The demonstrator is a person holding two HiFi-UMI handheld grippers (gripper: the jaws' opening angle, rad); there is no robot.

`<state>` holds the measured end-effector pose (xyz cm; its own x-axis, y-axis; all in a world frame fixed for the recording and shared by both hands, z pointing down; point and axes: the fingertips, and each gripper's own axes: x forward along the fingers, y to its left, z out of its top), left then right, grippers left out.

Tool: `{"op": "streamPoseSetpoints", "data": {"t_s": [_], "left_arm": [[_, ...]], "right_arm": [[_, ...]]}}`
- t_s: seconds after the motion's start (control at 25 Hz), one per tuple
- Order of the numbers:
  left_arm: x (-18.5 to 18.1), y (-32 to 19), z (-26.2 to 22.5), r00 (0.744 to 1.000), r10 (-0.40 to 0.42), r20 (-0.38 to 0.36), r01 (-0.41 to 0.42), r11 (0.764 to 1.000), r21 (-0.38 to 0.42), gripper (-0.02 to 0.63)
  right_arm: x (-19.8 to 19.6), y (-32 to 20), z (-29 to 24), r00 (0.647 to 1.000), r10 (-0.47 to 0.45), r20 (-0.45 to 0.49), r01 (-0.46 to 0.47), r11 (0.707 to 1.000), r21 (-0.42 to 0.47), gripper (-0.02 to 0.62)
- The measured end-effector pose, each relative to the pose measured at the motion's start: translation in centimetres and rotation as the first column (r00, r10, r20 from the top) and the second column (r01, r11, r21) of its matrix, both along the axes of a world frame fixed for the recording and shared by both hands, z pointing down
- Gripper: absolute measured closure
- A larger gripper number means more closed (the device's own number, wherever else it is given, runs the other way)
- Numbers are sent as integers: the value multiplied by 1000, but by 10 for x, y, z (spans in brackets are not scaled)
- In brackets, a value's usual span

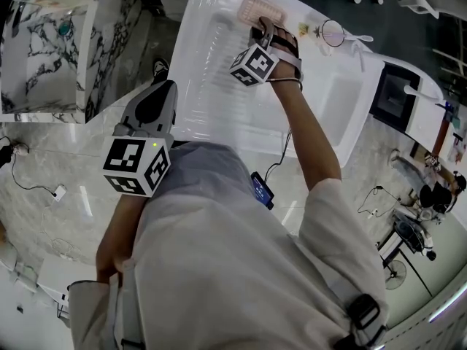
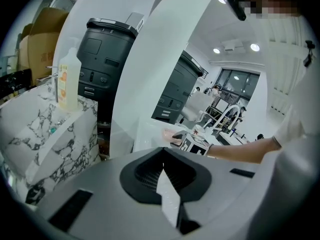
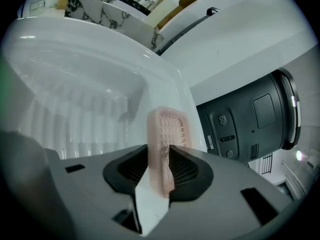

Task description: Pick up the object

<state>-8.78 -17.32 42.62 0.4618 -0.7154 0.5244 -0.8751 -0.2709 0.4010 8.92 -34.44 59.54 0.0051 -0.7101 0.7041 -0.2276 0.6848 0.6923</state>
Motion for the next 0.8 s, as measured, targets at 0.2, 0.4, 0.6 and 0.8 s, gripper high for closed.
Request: {"op": "streamPoseSetpoints", "data": {"t_s": [0.2, 0.4, 0.6, 0.8], "left_arm": [[2, 4, -1, 1000, 1, 3, -1, 1000, 2, 603], [3, 6, -3, 1000, -2, 2, 1, 1000, 12, 603], [5, 10, -3, 1000, 7, 2, -7, 1000, 13, 603], [10, 14, -3, 1000, 19, 3, -19, 1000, 15, 603]], "right_arm": [[2, 5, 2, 999, -21, -29, 21, 1000, -5, 465], [3, 7, -3, 999, -26, -38, 26, 1000, 7, 477], [2, 9, -10, 999, -27, -43, 28, 999, 32, 499], [2, 12, -11, 998, -32, -46, 34, 999, 40, 505]]}}
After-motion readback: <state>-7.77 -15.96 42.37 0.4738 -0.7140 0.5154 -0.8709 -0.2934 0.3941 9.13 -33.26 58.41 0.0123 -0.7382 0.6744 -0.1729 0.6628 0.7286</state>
